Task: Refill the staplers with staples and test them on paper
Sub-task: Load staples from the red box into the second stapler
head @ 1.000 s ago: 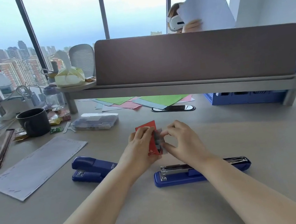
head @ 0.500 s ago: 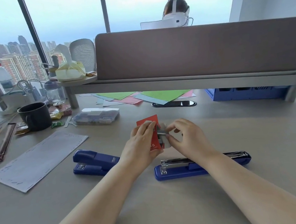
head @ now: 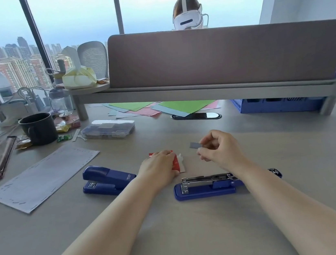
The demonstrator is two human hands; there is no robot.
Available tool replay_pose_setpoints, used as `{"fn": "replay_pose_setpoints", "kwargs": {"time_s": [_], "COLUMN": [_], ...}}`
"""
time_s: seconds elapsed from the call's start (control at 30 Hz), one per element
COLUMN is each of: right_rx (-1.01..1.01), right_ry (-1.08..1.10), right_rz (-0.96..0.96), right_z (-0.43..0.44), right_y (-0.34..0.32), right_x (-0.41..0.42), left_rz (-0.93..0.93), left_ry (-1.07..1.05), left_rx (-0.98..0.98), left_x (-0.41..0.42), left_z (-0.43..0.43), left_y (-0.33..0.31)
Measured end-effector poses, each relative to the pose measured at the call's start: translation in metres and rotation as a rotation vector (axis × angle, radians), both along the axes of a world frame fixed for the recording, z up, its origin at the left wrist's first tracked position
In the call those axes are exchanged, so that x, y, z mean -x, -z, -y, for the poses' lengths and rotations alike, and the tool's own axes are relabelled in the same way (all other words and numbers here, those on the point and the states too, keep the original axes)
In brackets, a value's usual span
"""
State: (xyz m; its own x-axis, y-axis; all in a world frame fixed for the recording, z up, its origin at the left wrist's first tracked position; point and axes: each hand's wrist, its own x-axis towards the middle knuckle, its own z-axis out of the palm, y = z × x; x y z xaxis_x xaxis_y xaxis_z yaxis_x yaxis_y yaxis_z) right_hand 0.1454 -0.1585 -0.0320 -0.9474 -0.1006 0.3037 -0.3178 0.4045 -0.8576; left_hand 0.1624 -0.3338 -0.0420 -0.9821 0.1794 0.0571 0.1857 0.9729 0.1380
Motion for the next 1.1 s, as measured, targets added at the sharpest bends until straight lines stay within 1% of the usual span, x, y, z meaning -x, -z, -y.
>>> {"fn": "replay_pose_setpoints", "kwargs": {"time_s": [0.07, 0.13, 0.17, 0.23, 0.27, 0.33, 0.37, 0.4, 0.47, 0.57, 0.63, 0.77, 0.9, 1.0, 1.1], "right_rx": [0.039, 0.013, -0.010, -0.024, -0.016, -0.004, -0.006, -0.012, -0.017, -0.021, -0.027, -0.024, -0.032, -0.134, -0.236], "right_ry": [-0.023, -0.030, -0.037, -0.069, -0.091, -0.153, -0.189, -0.223, -0.269, -0.282, -0.267, -0.238, -0.188, -0.216, -0.258], "right_rz": [0.035, 0.062, 0.079, 0.124, 0.154, 0.211, 0.230, 0.244, 0.259, 0.254, 0.185, -0.017, -0.072, -0.081, -0.088], "right_z": [-0.005, -0.010, -0.013, -0.015, -0.015, -0.014, -0.014, -0.013, -0.012, -0.012, -0.013, -0.020, -0.019, -0.021, -0.022], "right_y": [-0.003, -0.005, -0.005, -0.007, -0.008, -0.011, -0.013, -0.013, -0.014, -0.010, -0.006, 0.000, 0.004, 0.007, 0.009], "right_x": [-0.002, -0.007, -0.009, -0.014, -0.016, -0.021, -0.023, -0.026, -0.029, -0.032, -0.032, -0.032, -0.031, -0.032, -0.034], "left_rz": [-0.009, -0.041, -0.073, -0.165, -0.197, -0.198, -0.177, -0.159, -0.160, -0.187, -0.187, -0.166, -0.114, -0.024, 0.125], "left_ry": [0.020, 0.058, 0.080, 0.108, 0.101, 0.108, 0.131, 0.156, 0.181, 0.175, 0.170, 0.163, 0.180, 0.187, 0.186], "left_rx": [0.023, 0.040, 0.005, -0.165, -0.306, -0.611, -0.700, -0.716, -0.693, -0.711, -0.711, -0.723, -0.736, -0.672, -0.504], "left_x": [-0.002, -0.005, -0.007, -0.012, -0.015, -0.022, -0.025, -0.028, -0.033, -0.035, -0.035, -0.033, -0.032, -0.030, -0.030], "left_z": [0.001, 0.002, 0.002, 0.003, 0.002, -0.002, -0.005, -0.007, -0.011, -0.013, -0.013, -0.012, -0.011, -0.005, 0.004], "left_y": [0.001, -0.002, -0.005, -0.012, -0.015, -0.020, -0.021, -0.021, -0.020, -0.020, -0.019, -0.016, -0.015, -0.016, -0.018]}}
